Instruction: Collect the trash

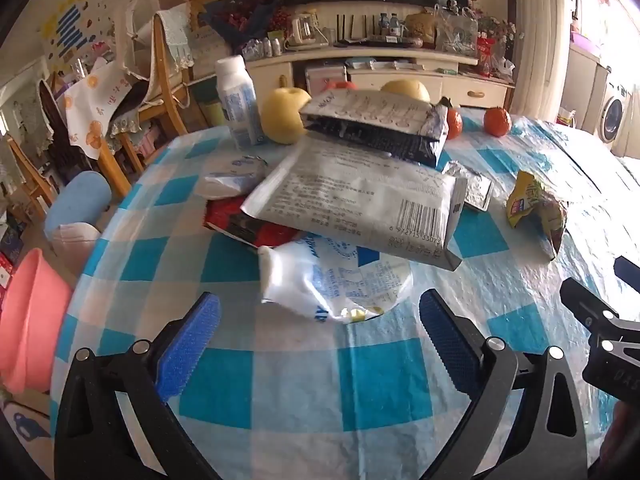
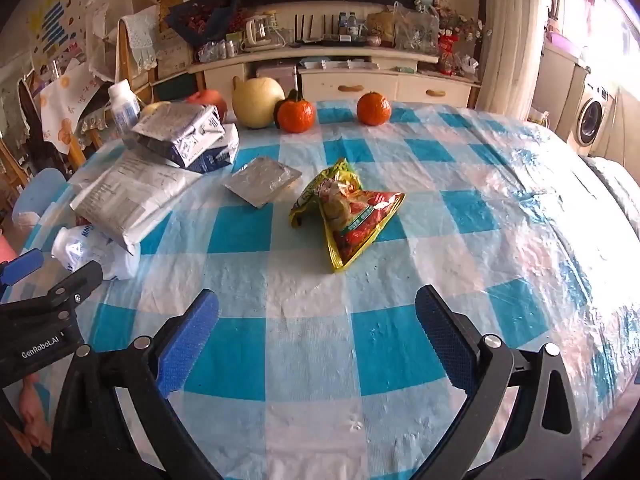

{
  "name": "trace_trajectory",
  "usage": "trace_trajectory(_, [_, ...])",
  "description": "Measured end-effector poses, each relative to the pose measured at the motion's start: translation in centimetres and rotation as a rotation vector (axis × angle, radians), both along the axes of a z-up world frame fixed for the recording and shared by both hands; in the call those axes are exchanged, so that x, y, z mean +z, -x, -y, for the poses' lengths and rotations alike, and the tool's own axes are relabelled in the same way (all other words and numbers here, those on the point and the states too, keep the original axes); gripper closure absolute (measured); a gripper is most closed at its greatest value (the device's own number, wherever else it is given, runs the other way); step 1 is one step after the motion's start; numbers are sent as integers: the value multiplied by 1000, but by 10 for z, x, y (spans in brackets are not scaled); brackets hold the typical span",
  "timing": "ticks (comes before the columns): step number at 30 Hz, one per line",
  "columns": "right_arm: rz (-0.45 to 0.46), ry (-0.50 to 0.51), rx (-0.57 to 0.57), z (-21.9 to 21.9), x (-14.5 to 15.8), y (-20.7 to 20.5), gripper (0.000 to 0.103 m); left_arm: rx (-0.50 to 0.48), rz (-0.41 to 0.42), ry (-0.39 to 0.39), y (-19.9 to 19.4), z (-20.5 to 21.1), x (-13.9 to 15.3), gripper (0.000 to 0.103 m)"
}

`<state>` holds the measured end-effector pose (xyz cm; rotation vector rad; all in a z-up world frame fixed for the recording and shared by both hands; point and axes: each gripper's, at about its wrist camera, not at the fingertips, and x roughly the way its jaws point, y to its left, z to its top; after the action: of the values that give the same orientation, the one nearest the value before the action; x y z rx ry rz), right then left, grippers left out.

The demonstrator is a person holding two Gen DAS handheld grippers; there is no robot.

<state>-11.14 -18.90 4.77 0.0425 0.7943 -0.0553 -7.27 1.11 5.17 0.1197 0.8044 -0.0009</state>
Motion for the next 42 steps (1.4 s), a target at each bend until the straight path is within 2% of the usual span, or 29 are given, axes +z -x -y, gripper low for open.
trace_trajectory(5, [122, 20, -3, -7, 32, 43, 4, 55, 132, -9, 40, -28, 45, 4])
trace_trajectory(12, [253, 76, 34, -22, 67, 104, 4, 92, 289, -1, 106, -49, 89, 4])
trace_trajectory(20, [343, 139, 35, -42, 93, 148, 4, 110, 388, 31, 157, -66, 116, 4])
trace_trajectory(26, [396, 222, 35, -58, 98, 169, 4, 118, 472, 51, 182, -77, 129, 4])
trace_trajectory(32, [409, 266, 40, -65, 96, 178, 4, 113, 510, 56, 194, -84, 136, 4])
trace_trajectory(36, [387, 262, 68, -69, 92, 180, 4, 113, 516, 64, 199, -87, 136, 4])
trace_trajectory(39, [330, 286, 72, -73, 84, 175, 4, 113, 520, 63, 202, -88, 136, 4])
trace_trajectory(42, [212, 317, 71, -76, 67, 161, 4, 110, 513, 73, 202, -88, 137, 4])
